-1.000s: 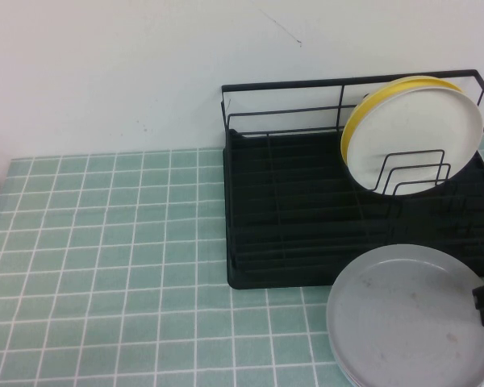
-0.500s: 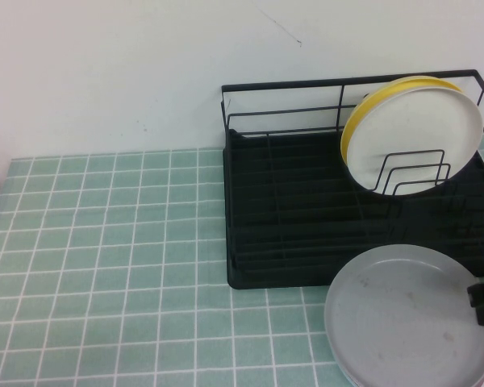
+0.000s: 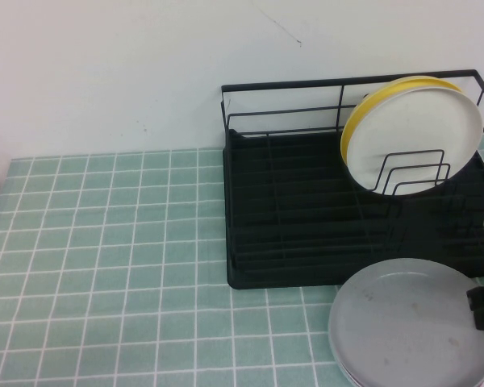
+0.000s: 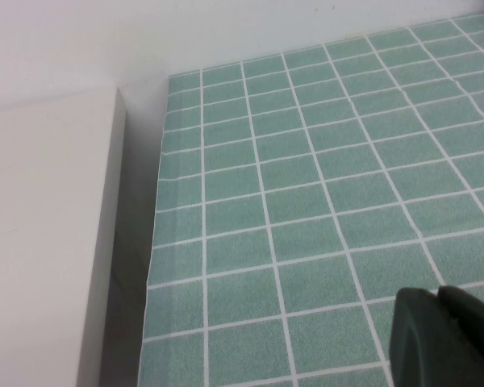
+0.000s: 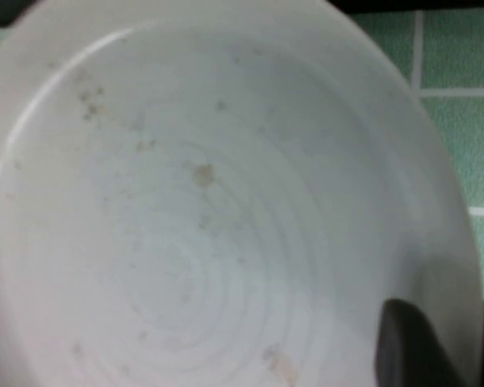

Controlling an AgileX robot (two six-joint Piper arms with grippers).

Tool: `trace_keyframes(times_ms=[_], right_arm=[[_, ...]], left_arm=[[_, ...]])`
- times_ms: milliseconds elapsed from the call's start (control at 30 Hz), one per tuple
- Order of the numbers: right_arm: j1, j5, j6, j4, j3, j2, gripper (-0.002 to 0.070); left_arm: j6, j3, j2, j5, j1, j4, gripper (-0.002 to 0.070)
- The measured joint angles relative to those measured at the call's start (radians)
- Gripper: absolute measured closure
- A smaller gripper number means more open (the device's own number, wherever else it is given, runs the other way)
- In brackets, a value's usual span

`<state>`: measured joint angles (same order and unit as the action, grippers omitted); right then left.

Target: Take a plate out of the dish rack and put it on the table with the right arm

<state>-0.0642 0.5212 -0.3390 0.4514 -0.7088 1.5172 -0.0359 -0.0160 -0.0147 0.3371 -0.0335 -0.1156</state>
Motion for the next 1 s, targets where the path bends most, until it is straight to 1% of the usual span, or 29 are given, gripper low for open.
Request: trace_keyframes(times_ms=[133, 233, 333, 500, 567, 667, 767, 833, 900, 1000], right_arm=[[0.000, 0.006, 0.000, 0.000, 0.000, 0.000, 0.0430], [0.000, 0.019, 0.000, -0.009, 0.000, -0.005, 0.0356], [0.000, 0.041, 0.000, -0.026, 0.000, -0.035, 0.0330], [0.000, 0.093, 0.000, -0.050, 0.000, -0.168, 0.0321], [0.000, 0.126, 0.002, -0.064, 0.000, -0.237, 0.0337], [0.000, 0.192, -0.002, -0.084, 0.000, -0.342, 0.0417], [0.000, 0.243, -0.014, -0.096, 0.000, -0.441, 0.0563], [0.000, 0.266, -0.020, -0.104, 0.000, -0.497, 0.0629], [0.000, 0.288, -0.033, -0.104, 0.000, -0.540, 0.0656], [0.000, 0.334, -0.042, -0.096, 0.000, -0.590, 0.0670]], left_arm=[[0.000, 0.000, 0.000, 0.000, 0.000, 0.000, 0.0678], [0.000, 0.000, 0.000, 0.000, 0.000, 0.000, 0.0678], [0.000, 0.000, 0.000, 0.000, 0.000, 0.000, 0.0678], [0.000, 0.000, 0.000, 0.000, 0.000, 0.000, 0.0678], [0.000, 0.000, 0.000, 0.000, 0.000, 0.000, 0.0678], [0.000, 0.000, 0.000, 0.000, 0.000, 0.000, 0.0678], [0.000, 0.000, 0.000, 0.000, 0.000, 0.000, 0.0678], [0.000, 0.000, 0.000, 0.000, 0.000, 0.000, 0.0678], [0.000, 0.000, 0.000, 0.000, 0.000, 0.000, 0.0678], [0.000, 0.000, 0.000, 0.000, 0.000, 0.000, 0.0678]])
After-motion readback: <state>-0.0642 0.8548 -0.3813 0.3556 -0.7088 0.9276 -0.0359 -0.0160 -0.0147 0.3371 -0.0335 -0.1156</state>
